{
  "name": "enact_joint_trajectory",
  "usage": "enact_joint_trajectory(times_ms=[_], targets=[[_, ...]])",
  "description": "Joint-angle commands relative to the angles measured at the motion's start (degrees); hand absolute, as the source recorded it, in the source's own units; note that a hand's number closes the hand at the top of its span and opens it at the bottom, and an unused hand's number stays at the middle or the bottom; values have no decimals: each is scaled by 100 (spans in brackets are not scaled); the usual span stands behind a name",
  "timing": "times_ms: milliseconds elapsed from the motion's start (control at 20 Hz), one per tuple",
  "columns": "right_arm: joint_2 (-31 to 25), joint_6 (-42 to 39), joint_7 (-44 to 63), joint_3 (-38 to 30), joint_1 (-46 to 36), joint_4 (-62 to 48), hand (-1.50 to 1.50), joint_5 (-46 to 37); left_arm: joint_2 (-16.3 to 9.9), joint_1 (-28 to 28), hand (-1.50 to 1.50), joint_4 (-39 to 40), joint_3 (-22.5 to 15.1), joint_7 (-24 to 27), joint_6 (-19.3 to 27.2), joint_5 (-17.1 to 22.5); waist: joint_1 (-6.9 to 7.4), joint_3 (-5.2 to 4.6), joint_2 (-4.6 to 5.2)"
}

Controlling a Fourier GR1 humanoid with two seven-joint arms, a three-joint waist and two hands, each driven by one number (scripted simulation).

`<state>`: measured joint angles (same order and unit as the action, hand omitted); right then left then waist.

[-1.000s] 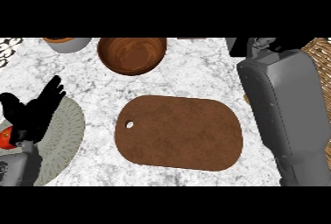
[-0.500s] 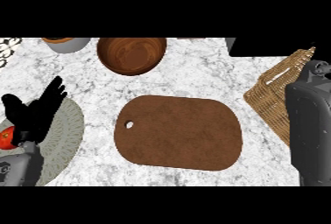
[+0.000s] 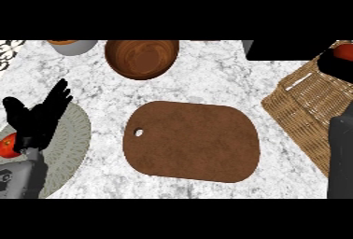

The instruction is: Pick the bell pepper from the cutting board and place it in the basket

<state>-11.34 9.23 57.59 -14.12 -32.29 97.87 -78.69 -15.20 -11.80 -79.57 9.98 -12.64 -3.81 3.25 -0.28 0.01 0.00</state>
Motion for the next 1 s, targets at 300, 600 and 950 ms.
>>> enact_joint_trajectory(times_ms=[300, 600, 950], targets=[[-163, 577, -201, -643, 671, 68, -150, 487, -36, 296, 0, -126, 97, 93, -136, -2, 28, -1, -4], [-246, 1201, -483, -666, 402, -133, -150, 796, -131, -19, 0, -98, 123, -144, -227, 51, 42, -1, -1], [-179, 1920, -108, -1782, 604, 1028, -150, 1285, 81, 132, 0, -250, 43, -168, -46, 13, -14, 2, -39]])
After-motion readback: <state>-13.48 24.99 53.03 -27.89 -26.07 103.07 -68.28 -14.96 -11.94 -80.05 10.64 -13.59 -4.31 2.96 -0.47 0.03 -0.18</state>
